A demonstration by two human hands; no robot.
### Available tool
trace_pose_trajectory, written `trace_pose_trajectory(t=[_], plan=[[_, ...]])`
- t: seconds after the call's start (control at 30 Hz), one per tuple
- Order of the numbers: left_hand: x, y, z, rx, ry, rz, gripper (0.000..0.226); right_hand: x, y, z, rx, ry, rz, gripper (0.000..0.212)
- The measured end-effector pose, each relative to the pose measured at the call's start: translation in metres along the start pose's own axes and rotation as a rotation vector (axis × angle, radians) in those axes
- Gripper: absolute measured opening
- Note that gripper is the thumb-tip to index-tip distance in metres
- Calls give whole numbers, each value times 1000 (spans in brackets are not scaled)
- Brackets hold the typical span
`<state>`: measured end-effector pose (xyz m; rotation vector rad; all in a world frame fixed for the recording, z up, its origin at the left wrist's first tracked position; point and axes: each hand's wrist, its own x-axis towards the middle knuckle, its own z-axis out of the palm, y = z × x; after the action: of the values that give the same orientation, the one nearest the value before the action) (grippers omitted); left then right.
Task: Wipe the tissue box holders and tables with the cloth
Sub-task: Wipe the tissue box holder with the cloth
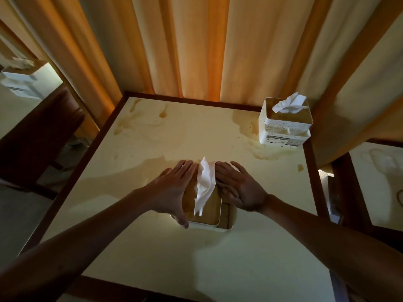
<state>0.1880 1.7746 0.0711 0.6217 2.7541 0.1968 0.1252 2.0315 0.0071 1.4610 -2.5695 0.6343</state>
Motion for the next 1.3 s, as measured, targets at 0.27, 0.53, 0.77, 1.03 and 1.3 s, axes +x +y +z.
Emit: trace_pose_trajectory(t=[0.27,0.53,0.77,1.03,1.3], plan=[[-1,3,-2,-25,-14,-14,152,-43,-13,0,-180,-58,-340,49],[-2,1,-2,17,-46,-24,152,-3,3,6,-73,-9,-14,54],[2,-2,0,19,41,18,148,-68,-52,25,-142,14,-175,51],[0,-3,2,1,53,32,135,-47,-34,14,-79,37,-84,47],[-1,-2,4,33,39,8,143,-75,-73,24,-16,91,-41,47]])
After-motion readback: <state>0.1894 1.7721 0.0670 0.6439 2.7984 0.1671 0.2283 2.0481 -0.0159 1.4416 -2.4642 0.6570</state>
